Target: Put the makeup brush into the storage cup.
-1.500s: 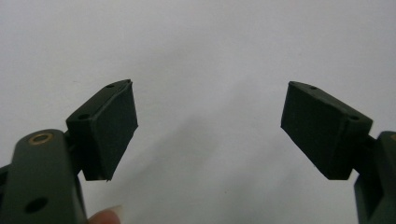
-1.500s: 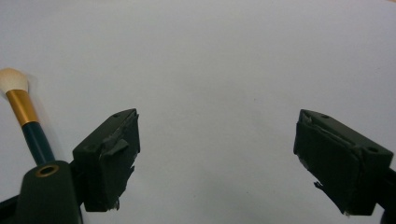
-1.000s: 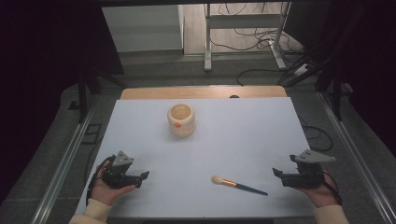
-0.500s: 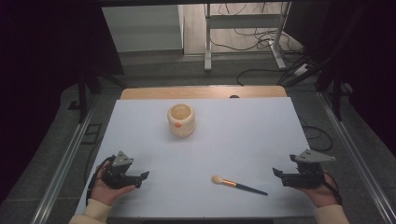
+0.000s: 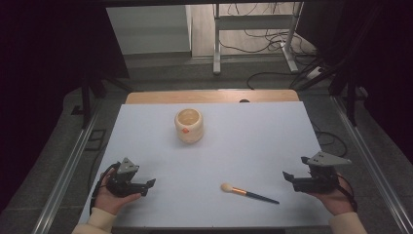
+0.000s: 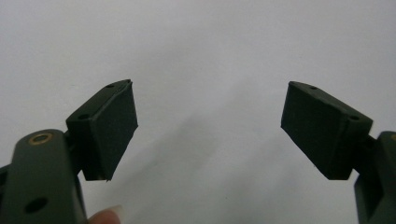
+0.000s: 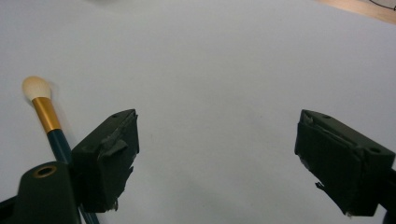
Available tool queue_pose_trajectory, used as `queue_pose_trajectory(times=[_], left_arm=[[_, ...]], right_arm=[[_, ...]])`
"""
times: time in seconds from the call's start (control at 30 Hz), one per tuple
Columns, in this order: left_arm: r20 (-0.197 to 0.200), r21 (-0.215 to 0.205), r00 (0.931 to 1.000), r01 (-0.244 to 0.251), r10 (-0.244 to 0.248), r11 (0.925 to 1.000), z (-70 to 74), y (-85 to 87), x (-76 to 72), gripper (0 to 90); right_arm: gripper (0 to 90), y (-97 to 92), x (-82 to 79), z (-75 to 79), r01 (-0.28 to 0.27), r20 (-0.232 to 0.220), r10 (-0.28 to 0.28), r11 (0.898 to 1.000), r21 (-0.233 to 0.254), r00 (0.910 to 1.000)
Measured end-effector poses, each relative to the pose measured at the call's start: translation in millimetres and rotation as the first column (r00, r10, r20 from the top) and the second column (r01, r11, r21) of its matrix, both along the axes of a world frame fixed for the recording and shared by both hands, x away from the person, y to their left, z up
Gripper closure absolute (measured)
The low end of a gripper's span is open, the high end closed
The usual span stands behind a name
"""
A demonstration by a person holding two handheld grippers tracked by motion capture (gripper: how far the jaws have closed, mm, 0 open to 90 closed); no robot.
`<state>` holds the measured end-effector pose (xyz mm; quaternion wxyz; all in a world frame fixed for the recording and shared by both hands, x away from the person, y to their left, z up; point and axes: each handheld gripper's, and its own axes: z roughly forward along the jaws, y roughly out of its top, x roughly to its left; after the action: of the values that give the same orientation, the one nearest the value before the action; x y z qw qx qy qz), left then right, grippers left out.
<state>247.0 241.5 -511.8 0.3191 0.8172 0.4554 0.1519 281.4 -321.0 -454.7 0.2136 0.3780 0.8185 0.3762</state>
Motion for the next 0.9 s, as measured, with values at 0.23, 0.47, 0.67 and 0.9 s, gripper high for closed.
queue_pose_trajectory(times=[0.23, 0.47, 0.67, 0.9], left_arm=[[0.003, -0.001, 1.0, -0.006, 0.006, 1.0, 0.4, -0.3, -0.1, 19.1], [0.002, -0.001, 1.0, -0.004, 0.004, 1.0, 0.3, 0.0, 0.0, 19.1], [0.003, -0.002, 1.0, -0.004, 0.004, 1.0, 0.7, 0.1, -0.3, 19.1], [0.005, -0.007, 1.0, -0.003, 0.003, 1.0, 1.2, 0.1, -0.4, 19.1]], right_arm=[[13.7, 7.9, 0.7, 9.7, -0.019, 0.008, 0.019, 1.0, -0.009, 0.9998], [13.7, 19.6, 2.1, 18.3, -0.046, 0.012, 0.046, 0.999, -0.026, 0.9989], [13.7, 29.9, 4.7, 24.3, -0.077, 0.012, 0.078, 0.996, -0.044, 0.9969], [14.3, 38.6, 6.1, 27.8, -0.098, 0.01, 0.099, 0.994, -0.057, 0.9951]])
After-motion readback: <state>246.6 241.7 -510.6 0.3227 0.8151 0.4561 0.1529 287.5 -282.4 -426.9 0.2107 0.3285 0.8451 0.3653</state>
